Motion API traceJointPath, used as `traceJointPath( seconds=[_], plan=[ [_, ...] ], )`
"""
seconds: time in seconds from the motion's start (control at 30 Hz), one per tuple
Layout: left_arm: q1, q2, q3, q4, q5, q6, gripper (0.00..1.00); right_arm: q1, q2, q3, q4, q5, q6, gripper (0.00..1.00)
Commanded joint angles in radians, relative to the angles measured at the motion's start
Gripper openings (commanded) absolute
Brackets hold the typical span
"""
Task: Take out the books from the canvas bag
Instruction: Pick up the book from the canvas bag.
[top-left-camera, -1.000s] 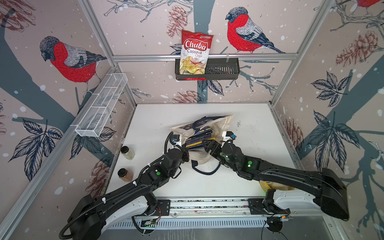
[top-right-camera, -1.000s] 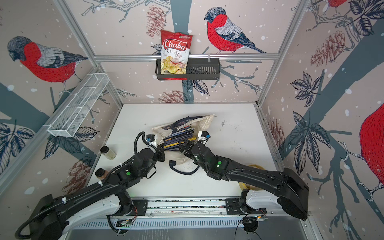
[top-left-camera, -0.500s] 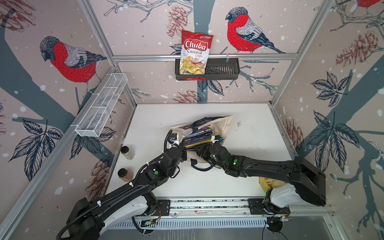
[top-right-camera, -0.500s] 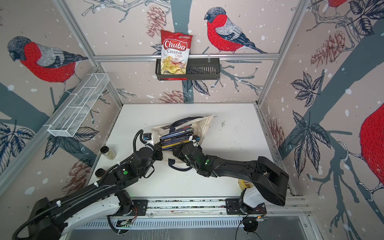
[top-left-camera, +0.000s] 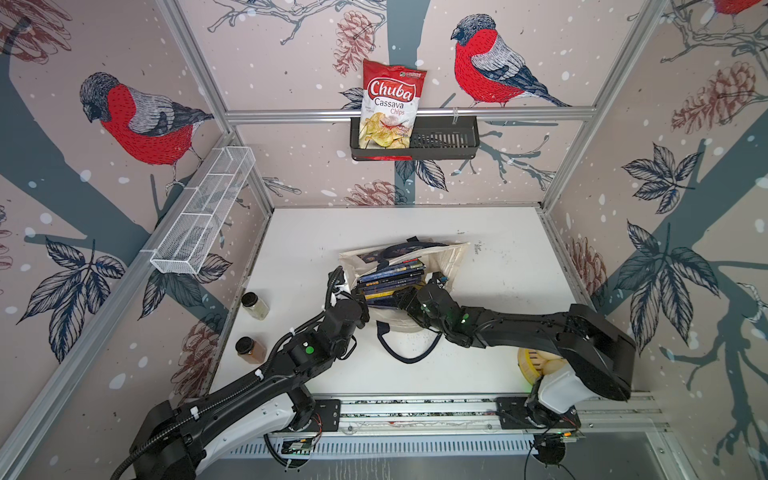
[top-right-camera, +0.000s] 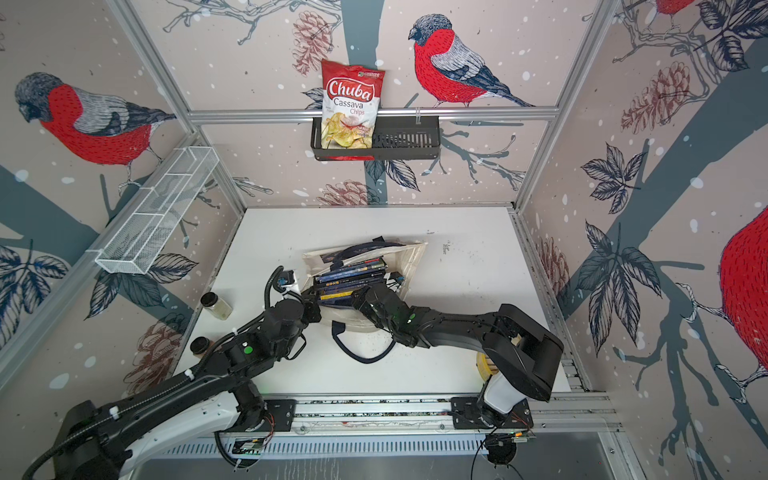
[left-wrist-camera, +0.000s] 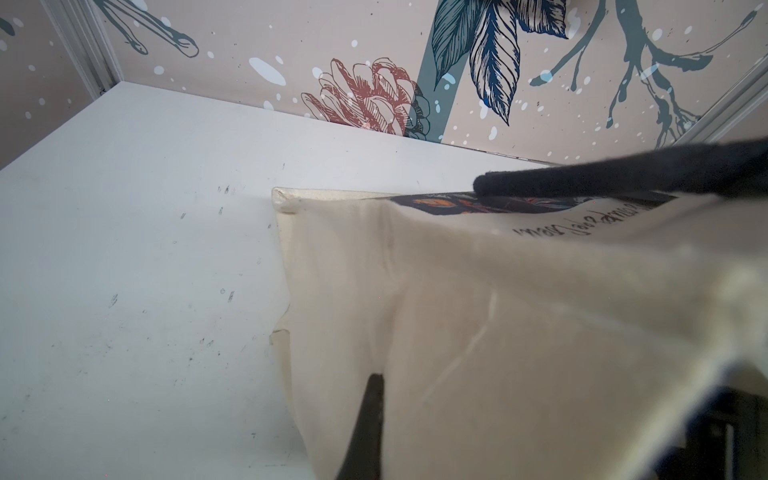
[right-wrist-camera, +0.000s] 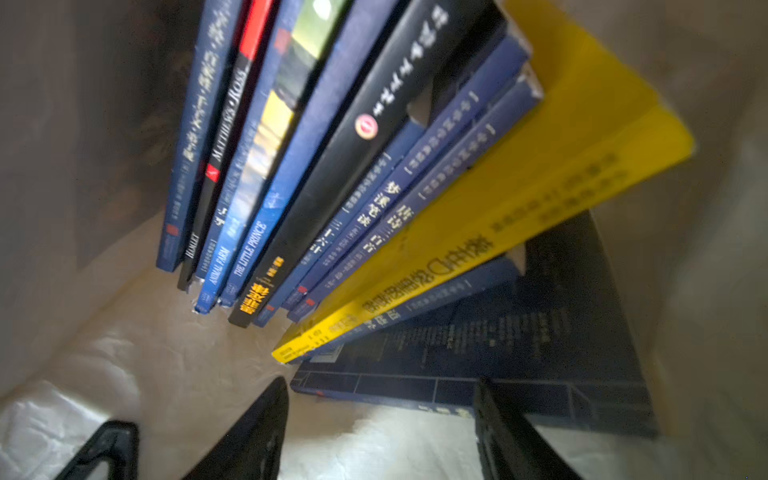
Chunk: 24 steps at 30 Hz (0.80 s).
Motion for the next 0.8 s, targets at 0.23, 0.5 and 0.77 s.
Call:
traceJointPath(
  seconds=[0.23, 0.5, 0.77],
  plan=[
    [0.0, 0.028, 0.102, 0.003, 0.046, 0.222, 0.0, 0.023, -0.013, 0.017, -0.05, 0.032, -0.034, 0.71],
    [0.007, 0.0, 0.036, 0.142, 0.108, 0.377, 0.0, 0.031, 0.02, 0.012, -0.031, 0.024, -0.03, 0.7],
    [0.042, 0.048, 0.087, 0.072, 0.155, 0.37, 0.0, 0.043, 0.029, 0.006, -0.044, 0.057, 0.013, 0.65]
  ],
)
